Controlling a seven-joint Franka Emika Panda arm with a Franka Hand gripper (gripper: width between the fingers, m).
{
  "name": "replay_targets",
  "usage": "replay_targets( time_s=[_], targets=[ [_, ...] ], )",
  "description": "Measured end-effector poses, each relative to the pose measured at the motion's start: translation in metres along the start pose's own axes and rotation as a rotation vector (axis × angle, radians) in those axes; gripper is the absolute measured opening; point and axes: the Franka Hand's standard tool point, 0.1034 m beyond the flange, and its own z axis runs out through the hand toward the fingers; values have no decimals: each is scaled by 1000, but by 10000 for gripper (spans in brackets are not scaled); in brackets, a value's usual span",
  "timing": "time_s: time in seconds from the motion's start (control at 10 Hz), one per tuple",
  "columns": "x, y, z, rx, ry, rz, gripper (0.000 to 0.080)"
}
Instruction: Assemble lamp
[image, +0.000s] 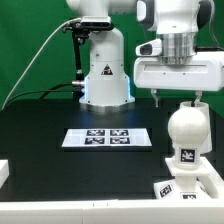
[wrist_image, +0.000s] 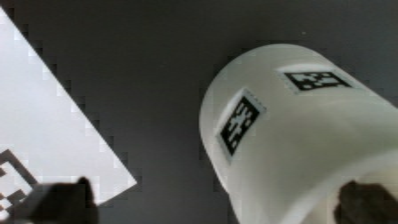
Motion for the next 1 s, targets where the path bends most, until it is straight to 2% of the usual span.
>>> replay_targets(
  time_s=[0.1, 0.4, 0.5, 0.6, 0.7, 0.8, 0.9, 1.0],
  targets=[
    [0, 0, 0, 0, 0, 0, 562],
    [0, 0, 0, -1, -1, -1, 144],
    [7, 0, -3, 7, 3, -44, 144],
    [32, 2, -16, 37, 20, -46, 40],
    [53, 1, -32, 52, 19, -50, 40],
    [65, -1, -47, 57, 10, -61, 40],
    [79, -2, -75, 63, 14, -60, 40],
    [90, -3, -97, 45, 47, -92, 40]
  ],
)
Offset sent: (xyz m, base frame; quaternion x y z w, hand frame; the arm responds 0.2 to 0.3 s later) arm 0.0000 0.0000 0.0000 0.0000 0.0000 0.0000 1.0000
